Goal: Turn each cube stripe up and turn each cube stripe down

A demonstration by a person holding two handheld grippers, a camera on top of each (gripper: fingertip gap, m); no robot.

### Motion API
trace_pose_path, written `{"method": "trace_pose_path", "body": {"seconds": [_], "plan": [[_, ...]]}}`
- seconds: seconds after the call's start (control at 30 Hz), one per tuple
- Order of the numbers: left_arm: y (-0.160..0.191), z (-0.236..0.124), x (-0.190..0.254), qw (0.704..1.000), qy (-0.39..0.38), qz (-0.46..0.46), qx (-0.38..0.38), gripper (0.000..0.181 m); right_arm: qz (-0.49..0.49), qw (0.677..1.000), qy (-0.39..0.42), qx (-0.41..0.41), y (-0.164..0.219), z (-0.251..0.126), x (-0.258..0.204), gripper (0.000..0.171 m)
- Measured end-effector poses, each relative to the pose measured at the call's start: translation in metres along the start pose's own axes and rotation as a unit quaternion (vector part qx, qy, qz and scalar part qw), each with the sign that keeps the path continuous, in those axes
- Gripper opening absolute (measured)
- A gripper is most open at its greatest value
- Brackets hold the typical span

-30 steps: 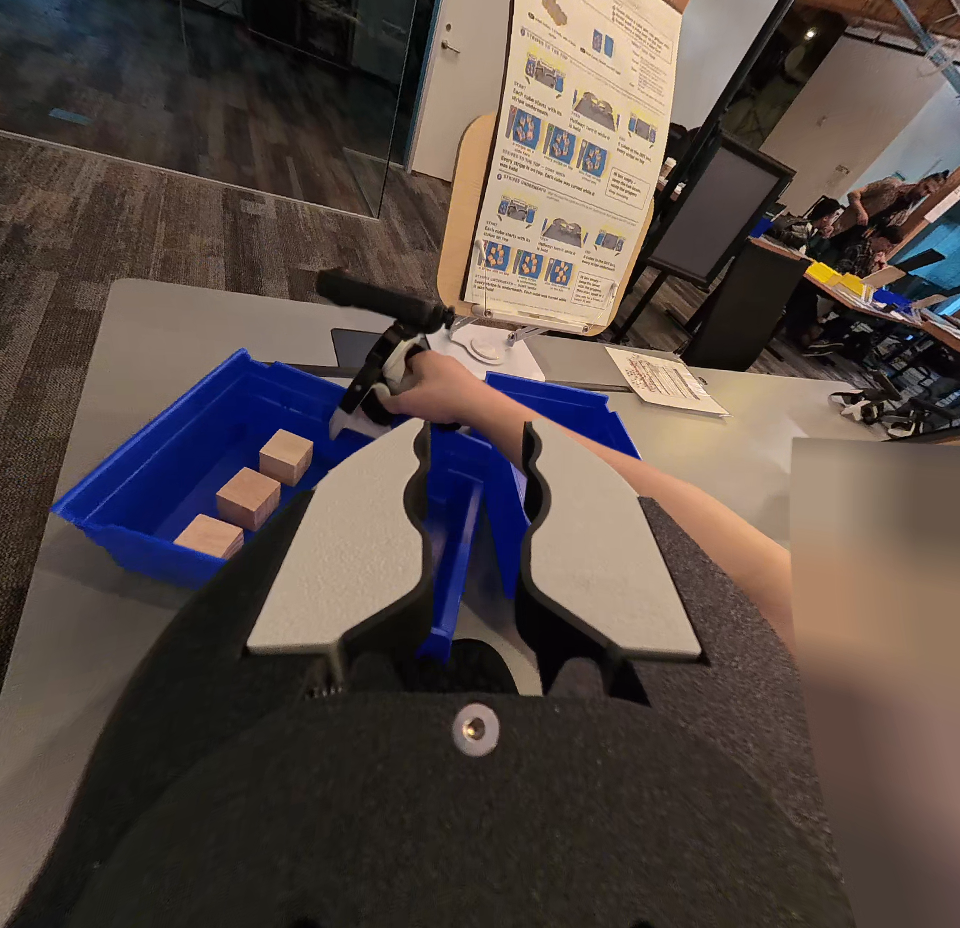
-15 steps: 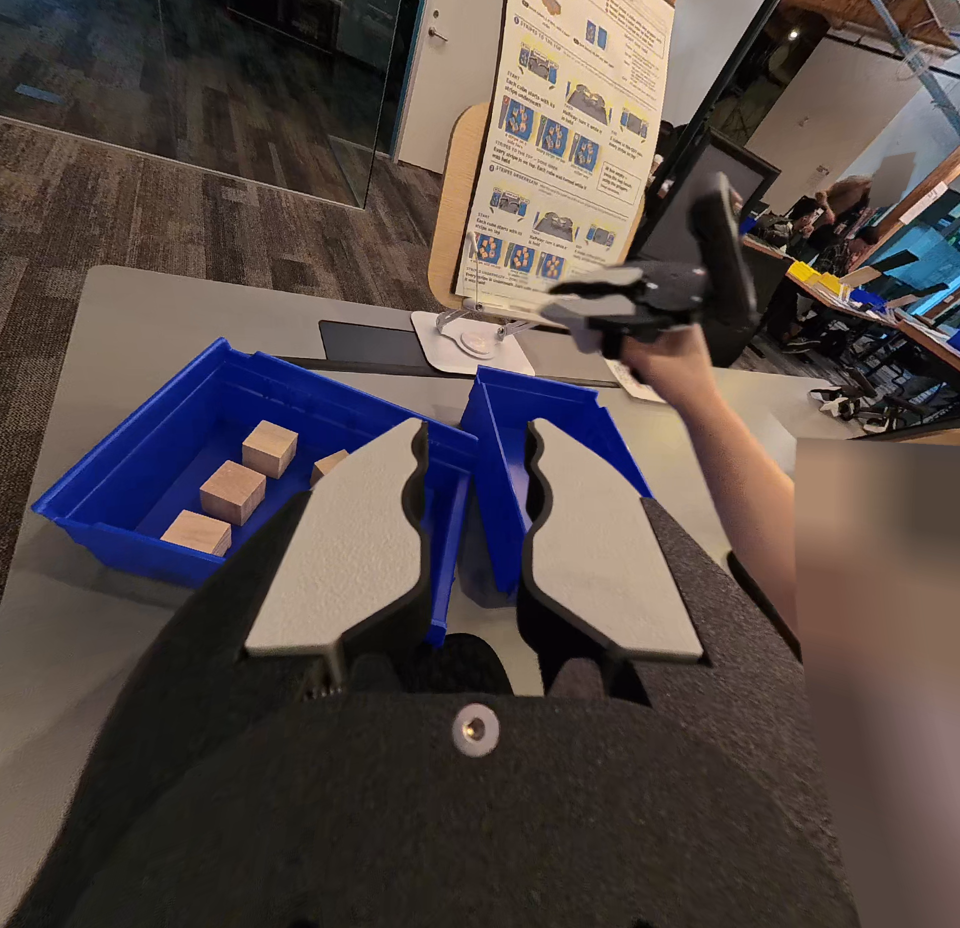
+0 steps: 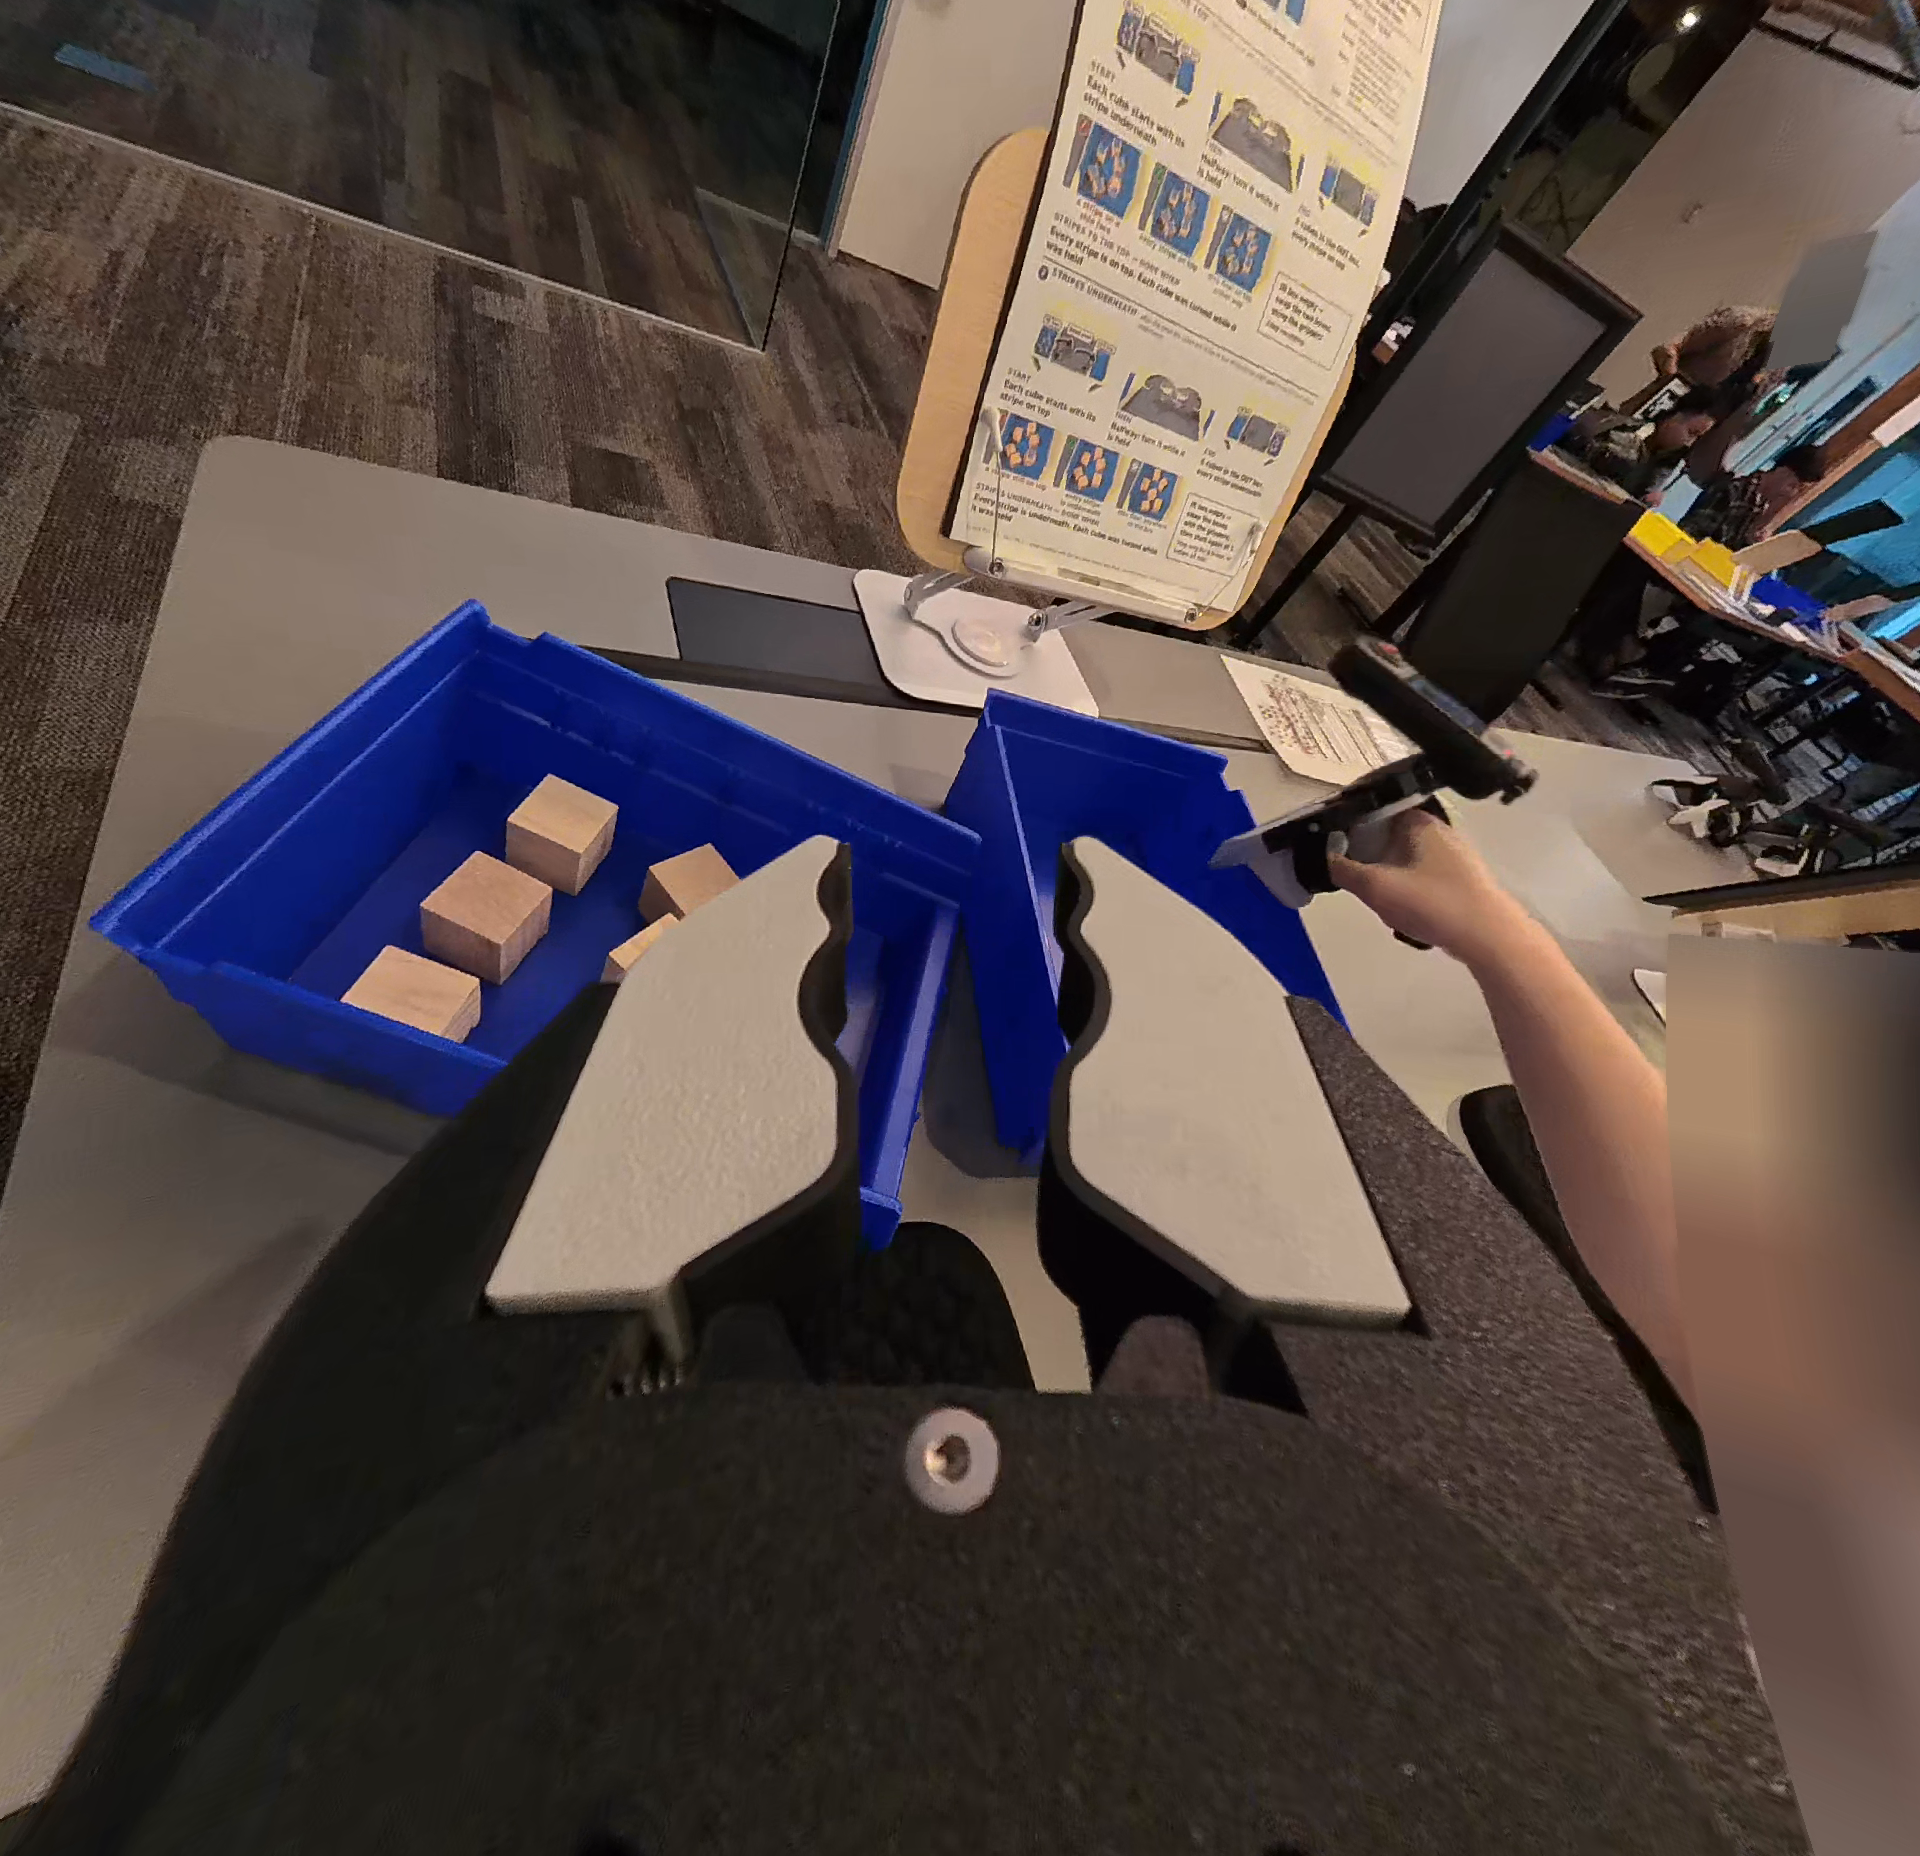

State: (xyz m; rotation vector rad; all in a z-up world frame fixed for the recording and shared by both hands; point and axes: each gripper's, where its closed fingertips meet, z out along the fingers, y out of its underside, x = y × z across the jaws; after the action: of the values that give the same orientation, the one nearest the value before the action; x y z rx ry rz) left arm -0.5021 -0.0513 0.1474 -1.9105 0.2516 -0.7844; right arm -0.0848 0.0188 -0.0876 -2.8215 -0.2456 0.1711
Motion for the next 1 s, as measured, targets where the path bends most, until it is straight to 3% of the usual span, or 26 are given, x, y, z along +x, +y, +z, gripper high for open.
{"method": "trace_pose_path", "body": {"seconds": [0.03, 0.17, 0.3, 0.57, 0.73, 1.0], "plan": [[-0.001, 0.000, 0.000, 1.000, -0.001, -0.001, 0.002, 0.037, 0.006, 0.999, -0.016, -0.028, 0.005, 0.004, -0.003, 0.045], [-0.001, 0.003, 0.001, 1.000, -0.008, 0.003, 0.000, 0.037, 0.025, 0.995, -0.011, -0.099, 0.018, 0.025, 0.001, 0.038], [0.002, 0.013, 0.007, 1.000, -0.006, 0.014, -0.021, 0.037, 0.041, 0.992, -0.021, -0.118, 0.019, 0.024, 0.018, 0.010], [0.011, 0.036, 0.033, 0.996, 0.016, 0.059, -0.064, 0.038, 0.044, 0.987, -0.012, -0.155, 0.044, 0.006, 0.126, 0.006], [0.016, 0.052, 0.044, 0.993, 0.011, 0.079, -0.089, 0.038, 0.075, 0.986, 0.010, -0.149, 0.069, -0.009, 0.210, 0.006], [0.027, 0.085, 0.051, 0.985, -0.007, 0.099, -0.141, 0.038, 0.131, 0.981, 0.014, -0.139, 0.113, -0.031, 0.304, 0.006]]}}
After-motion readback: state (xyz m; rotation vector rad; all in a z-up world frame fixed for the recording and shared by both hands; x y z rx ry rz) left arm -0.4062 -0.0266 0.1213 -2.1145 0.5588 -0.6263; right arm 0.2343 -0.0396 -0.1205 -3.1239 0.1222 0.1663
